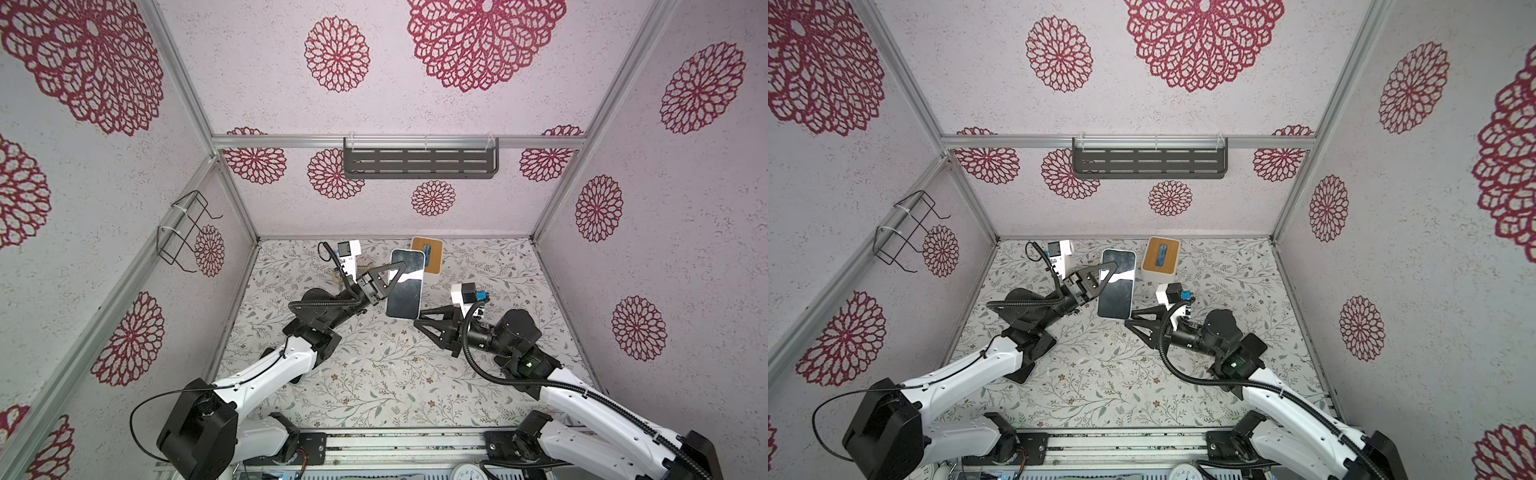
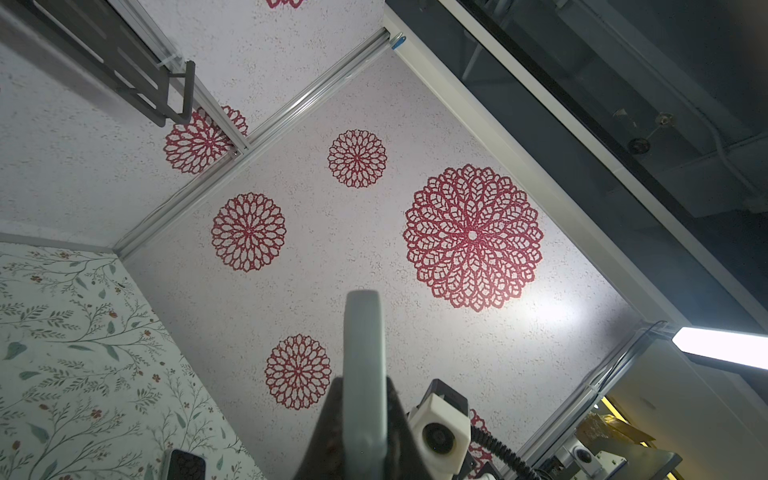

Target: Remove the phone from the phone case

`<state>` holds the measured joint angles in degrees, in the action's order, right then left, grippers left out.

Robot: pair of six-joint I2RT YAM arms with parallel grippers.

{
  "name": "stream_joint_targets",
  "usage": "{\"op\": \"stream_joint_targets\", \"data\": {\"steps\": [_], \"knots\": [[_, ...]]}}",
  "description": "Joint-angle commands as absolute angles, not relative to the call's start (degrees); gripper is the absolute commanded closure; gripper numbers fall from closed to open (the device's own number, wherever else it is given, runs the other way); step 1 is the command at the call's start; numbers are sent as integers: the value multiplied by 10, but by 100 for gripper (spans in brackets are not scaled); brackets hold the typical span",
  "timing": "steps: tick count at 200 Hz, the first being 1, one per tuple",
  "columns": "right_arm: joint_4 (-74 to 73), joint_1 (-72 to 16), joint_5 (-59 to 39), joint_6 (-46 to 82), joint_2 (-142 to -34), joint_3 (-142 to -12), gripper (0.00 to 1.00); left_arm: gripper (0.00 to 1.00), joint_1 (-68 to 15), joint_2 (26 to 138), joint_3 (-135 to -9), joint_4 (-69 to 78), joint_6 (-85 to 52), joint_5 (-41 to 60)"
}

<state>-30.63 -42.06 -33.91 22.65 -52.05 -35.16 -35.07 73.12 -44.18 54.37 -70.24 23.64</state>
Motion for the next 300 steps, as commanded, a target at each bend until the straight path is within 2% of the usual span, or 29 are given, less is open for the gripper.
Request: {"op": "stream_joint_targets", "data": {"steps": [1, 67, 127, 173, 228, 264, 300], "knots": [[-351, -424, -364, 240, -522, -370, 71, 100, -348, 735, -449, 578, -697, 239], [-391, -424, -382, 253, -523, -358, 88, 100, -348, 748, -451, 591, -704, 239], [-405, -424, -398, 251, -539, -367, 94, 100, -351, 763, -451, 609, -712, 249], [-321, -425, -373, 153, -540, -388, 100, 100, -361, 769, -468, 574, -734, 255], [-271, -420, -284, 0, -568, -425, 100, 100, -401, 796, -485, 539, -779, 252], [-296, -414, -247, -33, -606, -439, 100, 100, -406, 810, -488, 565, -807, 247], [-344, -411, -221, -29, -606, -399, 100, 100, -401, 798, -501, 563, -810, 252]]}}
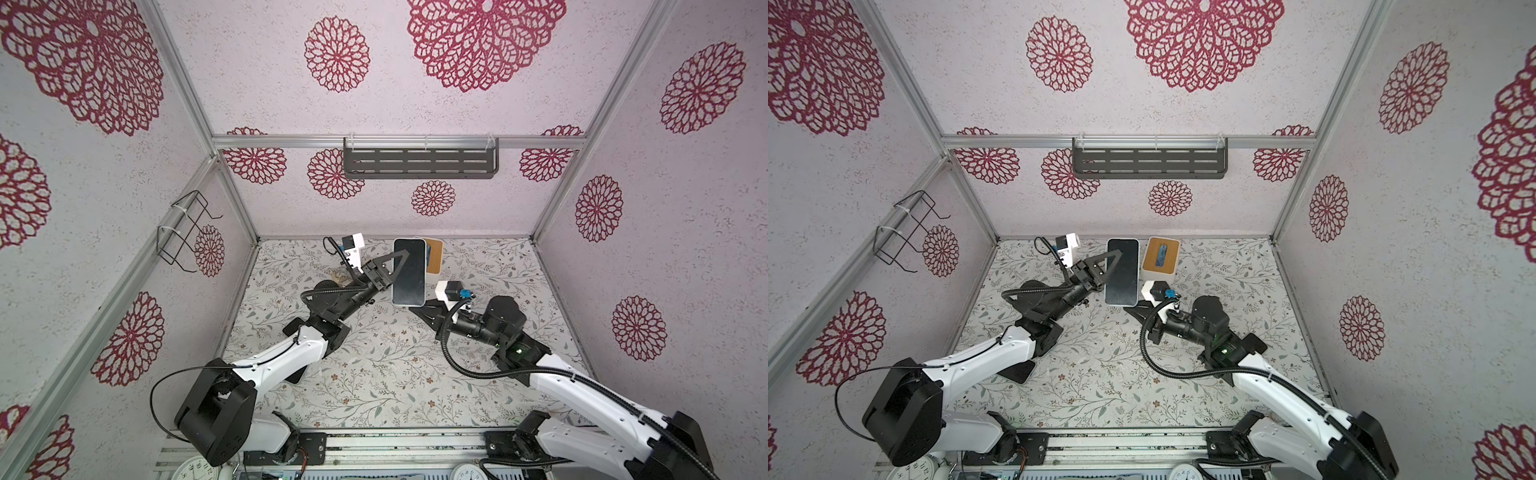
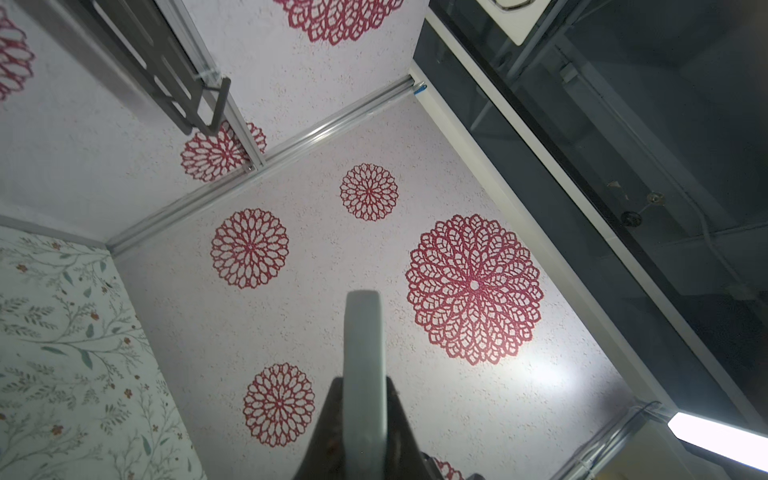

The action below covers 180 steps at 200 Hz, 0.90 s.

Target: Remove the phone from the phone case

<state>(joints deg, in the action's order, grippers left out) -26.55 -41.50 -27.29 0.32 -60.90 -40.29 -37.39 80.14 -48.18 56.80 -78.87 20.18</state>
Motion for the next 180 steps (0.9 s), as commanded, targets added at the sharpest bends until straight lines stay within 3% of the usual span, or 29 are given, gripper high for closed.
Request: {"op": "stream_joint_targets", "data": {"steps": [1, 39, 49, 60, 76, 91, 99, 107, 133, 180], "knots": [[-345, -411, -220, -29, -606, -398, 100, 100, -400, 798, -501, 563, -810, 251], [-420, -408, -198, 16, -521, -305, 100, 100, -371, 759, -481, 558, -811, 239], [-416, -409, -193, 23, -481, -281, 94, 100, -360, 747, -475, 565, -815, 240], [-395, -409, -185, 37, -443, -263, 80, 100, -356, 734, -473, 563, -809, 237], [-374, -408, -185, 88, -401, -251, 47, 100, -356, 725, -478, 550, -792, 241], [-353, -409, -209, 139, -387, -269, 36, 100, -356, 727, -483, 546, -786, 249], [-345, -409, -236, 167, -393, -287, 22, 100, -357, 729, -486, 546, -780, 254], [-334, -409, -258, 194, -406, -310, 18, 100, -357, 731, -487, 544, -775, 255], [-348, -412, -330, 255, -455, -352, 23, 100, -357, 736, -489, 546, -754, 258], [-372, -418, -350, 292, -491, -353, 35, 100, -357, 741, -486, 563, -753, 257]]}}
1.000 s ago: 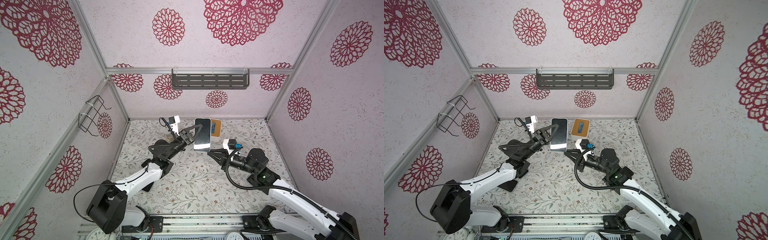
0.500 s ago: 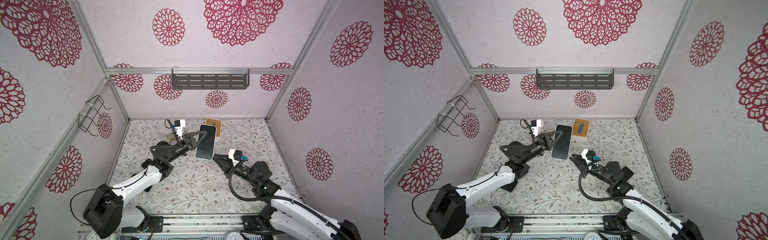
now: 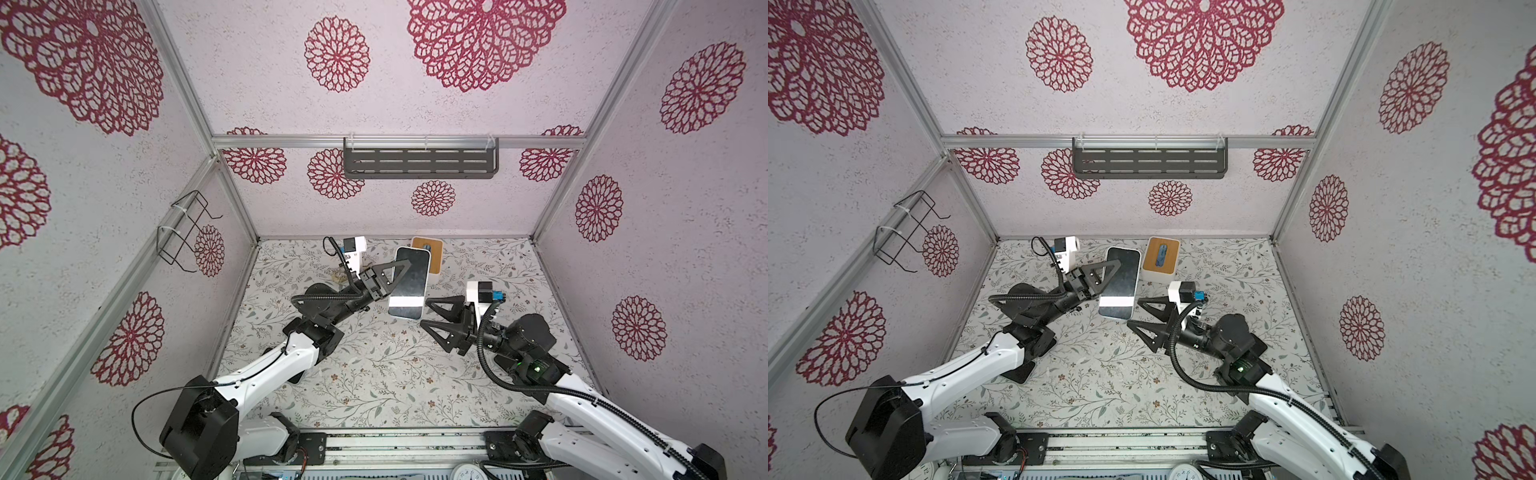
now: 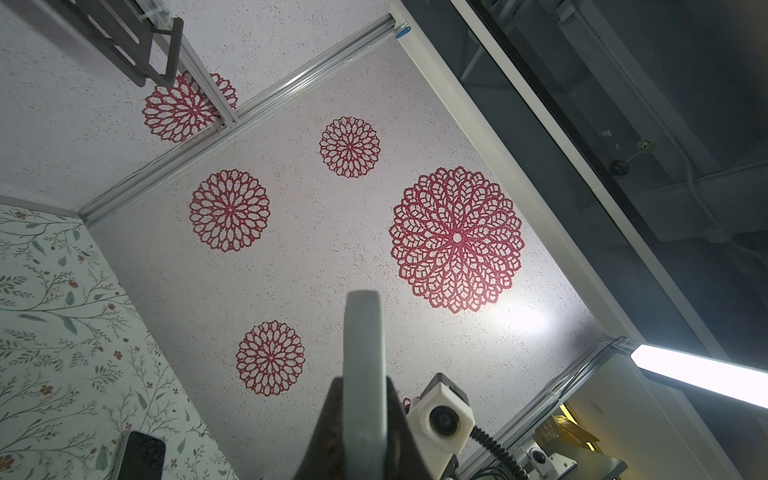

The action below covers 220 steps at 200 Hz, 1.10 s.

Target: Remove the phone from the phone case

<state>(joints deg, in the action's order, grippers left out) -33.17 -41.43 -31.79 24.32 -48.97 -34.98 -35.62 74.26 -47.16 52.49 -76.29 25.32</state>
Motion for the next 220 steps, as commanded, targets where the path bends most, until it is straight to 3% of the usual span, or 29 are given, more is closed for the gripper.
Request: {"op": "stream_joint_targets", "data": {"steps": [1, 81, 166, 220], "knots": [[-374, -418, -351, 293, -492, -352, 36, 100, -357, 741, -486, 563, -753, 257], [-415, -422, -362, 314, -513, -348, 64, 100, -357, 749, -483, 575, -748, 262], [-418, -423, -364, 316, -518, -349, 79, 100, -357, 756, -483, 588, -754, 261], [-400, -423, -357, 285, -512, -350, 100, 100, -357, 758, -489, 575, -757, 260]]}}
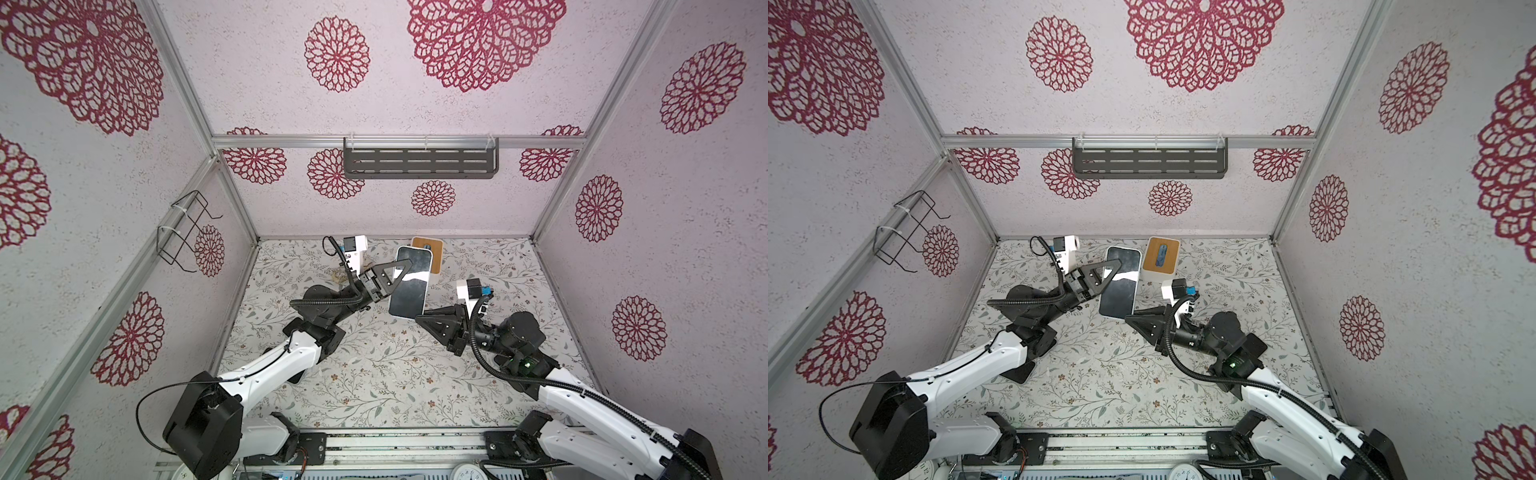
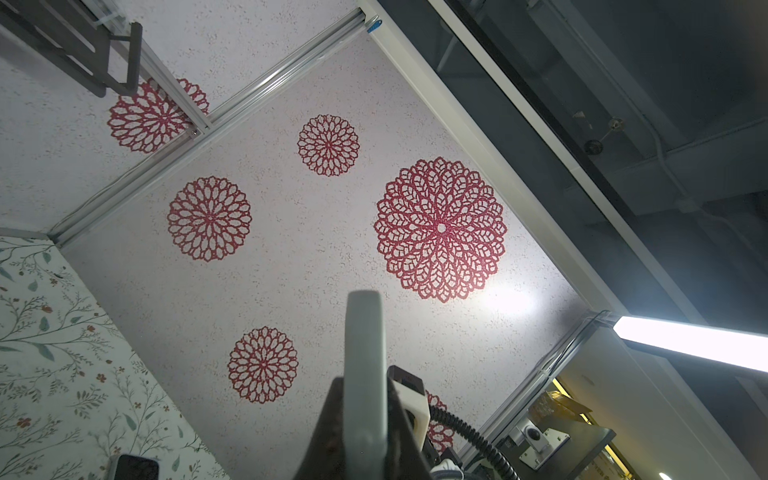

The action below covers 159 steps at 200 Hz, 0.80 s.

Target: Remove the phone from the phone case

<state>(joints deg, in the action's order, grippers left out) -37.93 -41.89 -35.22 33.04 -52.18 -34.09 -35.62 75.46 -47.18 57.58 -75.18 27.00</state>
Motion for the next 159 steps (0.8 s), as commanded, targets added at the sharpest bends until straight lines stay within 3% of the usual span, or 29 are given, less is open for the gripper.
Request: {"op": "stream_joint_targets", "data": {"steps": [1, 36, 88, 159], "knots": [[-400, -422, -356, 282, -511, -351, 100, 100, -357, 759, -489, 574, -757, 260], [-344, -422, -333, 190, -503, -367, 100, 100, -364, 767, -498, 517, -762, 260], [-318, -419, -262, -46, -505, -370, 100, 100, -407, 836, -503, 503, -847, 260], [-405, -395, -191, -161, -541, -378, 100, 100, -437, 880, -518, 575, -919, 264]]}}
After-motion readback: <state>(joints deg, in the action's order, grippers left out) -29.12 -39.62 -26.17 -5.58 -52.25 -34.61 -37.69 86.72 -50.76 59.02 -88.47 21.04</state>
